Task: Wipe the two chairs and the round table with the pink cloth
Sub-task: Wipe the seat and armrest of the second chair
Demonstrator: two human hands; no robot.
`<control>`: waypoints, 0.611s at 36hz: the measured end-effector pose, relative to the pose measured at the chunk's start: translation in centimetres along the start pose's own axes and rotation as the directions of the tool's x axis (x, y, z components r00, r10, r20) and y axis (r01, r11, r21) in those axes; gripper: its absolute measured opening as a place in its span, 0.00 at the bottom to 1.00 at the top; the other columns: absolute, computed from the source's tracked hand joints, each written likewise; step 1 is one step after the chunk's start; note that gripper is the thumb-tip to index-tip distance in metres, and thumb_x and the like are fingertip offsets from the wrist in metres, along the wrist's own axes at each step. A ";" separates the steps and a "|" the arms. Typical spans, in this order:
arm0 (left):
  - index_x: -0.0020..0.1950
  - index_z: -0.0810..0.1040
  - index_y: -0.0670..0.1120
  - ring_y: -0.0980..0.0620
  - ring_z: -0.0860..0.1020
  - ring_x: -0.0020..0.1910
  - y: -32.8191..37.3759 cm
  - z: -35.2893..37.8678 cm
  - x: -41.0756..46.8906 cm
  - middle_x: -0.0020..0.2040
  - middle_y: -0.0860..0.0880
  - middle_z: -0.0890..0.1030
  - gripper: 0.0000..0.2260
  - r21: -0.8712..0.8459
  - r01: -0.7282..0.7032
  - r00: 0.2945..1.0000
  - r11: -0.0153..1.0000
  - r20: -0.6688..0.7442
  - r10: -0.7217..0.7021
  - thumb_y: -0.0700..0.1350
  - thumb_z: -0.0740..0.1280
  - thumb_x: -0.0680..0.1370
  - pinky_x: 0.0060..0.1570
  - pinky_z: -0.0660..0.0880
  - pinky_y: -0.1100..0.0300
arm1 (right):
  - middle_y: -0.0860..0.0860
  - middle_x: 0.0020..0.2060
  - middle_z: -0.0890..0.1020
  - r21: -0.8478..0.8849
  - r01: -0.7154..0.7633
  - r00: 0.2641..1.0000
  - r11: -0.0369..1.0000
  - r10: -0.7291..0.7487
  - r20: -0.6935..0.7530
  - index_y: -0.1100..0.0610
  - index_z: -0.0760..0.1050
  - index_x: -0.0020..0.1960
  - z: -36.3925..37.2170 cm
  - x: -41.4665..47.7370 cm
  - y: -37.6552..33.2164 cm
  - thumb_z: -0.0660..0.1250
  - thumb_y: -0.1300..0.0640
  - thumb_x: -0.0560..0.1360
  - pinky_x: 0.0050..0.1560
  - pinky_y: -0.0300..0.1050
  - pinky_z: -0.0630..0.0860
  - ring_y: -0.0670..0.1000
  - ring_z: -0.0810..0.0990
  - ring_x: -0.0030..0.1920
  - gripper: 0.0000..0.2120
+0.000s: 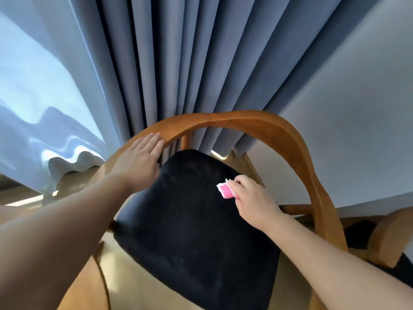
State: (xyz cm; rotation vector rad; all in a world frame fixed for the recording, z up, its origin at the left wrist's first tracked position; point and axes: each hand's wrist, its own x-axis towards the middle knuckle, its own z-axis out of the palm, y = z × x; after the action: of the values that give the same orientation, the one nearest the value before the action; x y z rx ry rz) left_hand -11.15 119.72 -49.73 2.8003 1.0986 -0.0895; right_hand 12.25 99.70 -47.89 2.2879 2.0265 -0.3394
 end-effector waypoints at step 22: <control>0.76 0.36 0.39 0.43 0.41 0.76 5.9 3.8 8.2 0.77 0.40 0.39 0.39 0.244 0.210 0.977 0.947 -0.082 -0.196 0.56 0.53 0.75 0.74 0.43 0.48 | 0.53 0.80 0.46 -0.864 0.288 0.948 0.414 -0.248 0.197 0.55 0.46 0.80 -1.7 16.8 11.0 0.58 0.55 0.80 0.73 0.59 0.32 0.59 0.39 0.78 0.32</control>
State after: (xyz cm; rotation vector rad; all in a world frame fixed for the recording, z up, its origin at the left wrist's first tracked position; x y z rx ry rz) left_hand -1.13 120.41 -53.75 2.9110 1.4851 -0.1831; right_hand 25.09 114.94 -50.74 1.2619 1.8368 0.5760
